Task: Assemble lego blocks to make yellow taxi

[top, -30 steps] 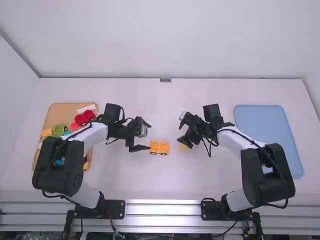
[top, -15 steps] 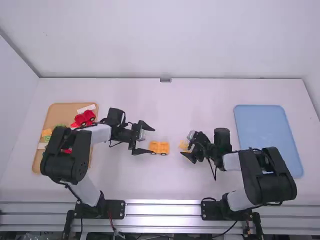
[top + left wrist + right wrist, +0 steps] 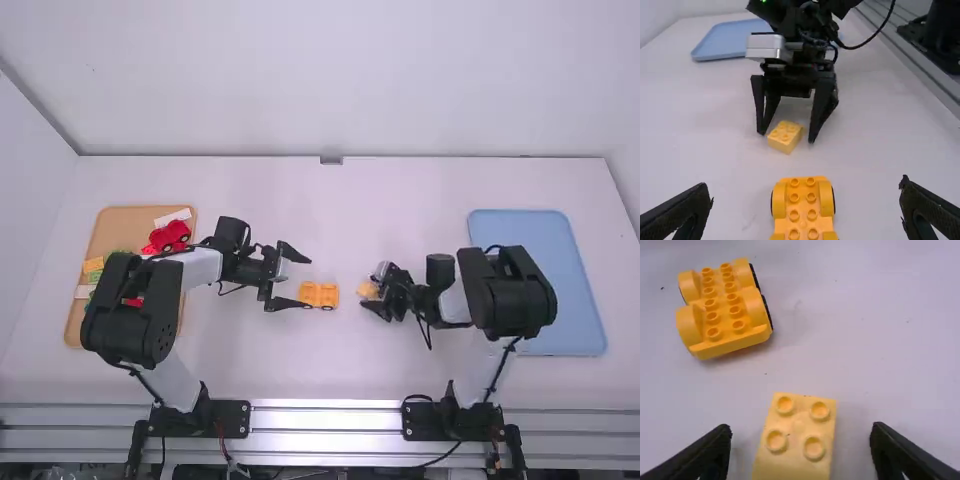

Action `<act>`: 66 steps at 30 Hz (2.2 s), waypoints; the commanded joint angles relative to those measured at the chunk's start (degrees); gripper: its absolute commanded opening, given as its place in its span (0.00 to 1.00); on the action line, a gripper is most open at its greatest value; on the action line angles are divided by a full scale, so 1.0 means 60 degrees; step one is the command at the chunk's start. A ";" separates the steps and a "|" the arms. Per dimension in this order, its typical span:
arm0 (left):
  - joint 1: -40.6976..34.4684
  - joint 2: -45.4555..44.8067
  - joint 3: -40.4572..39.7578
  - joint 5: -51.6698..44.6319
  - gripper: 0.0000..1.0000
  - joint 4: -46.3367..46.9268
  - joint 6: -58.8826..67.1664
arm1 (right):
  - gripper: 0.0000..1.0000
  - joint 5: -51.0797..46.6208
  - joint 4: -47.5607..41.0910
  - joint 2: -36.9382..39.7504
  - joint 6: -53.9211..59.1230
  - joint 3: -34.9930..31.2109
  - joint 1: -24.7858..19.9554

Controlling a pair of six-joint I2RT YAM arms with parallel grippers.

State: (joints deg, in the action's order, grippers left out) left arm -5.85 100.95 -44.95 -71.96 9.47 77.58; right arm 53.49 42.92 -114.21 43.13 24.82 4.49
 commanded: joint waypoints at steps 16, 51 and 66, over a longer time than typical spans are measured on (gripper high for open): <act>-0.0029 0.0062 0.0426 0.1275 0.99 0.0044 -0.0036 | 0.23 0.0903 0.0375 -0.0015 -0.0477 -0.0149 -0.0120; -0.0841 0.3027 0.0608 0.1690 0.67 -0.4779 -0.2535 | 0.10 0.0270 -0.5304 0.0907 0.1785 0.2991 0.2550; -0.0849 0.3027 0.0940 0.2390 0.59 -0.6014 -0.3952 | 0.05 -0.0171 -0.6590 0.0357 0.2357 0.4175 0.2889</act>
State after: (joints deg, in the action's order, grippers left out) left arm -10.68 118.08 -40.49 -58.72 -26.39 55.92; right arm 52.60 3.99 -111.63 55.48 48.31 21.96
